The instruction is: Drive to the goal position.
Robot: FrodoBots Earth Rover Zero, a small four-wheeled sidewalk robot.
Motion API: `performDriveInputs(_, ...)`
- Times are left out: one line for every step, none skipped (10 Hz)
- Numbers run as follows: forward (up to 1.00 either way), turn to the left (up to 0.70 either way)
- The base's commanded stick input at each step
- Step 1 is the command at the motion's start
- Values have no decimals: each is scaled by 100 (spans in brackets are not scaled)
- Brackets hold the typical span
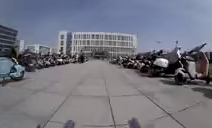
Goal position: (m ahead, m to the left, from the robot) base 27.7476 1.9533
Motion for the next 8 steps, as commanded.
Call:
performDriveInputs(100,0)
performDriveInputs(100,0)
performDriveInputs(100,0)
performDriveInputs(100,0)
performDriveInputs(100,0)
performDriveInputs(100,0)
performDriveInputs(100,0)
performDriveInputs(100,0)
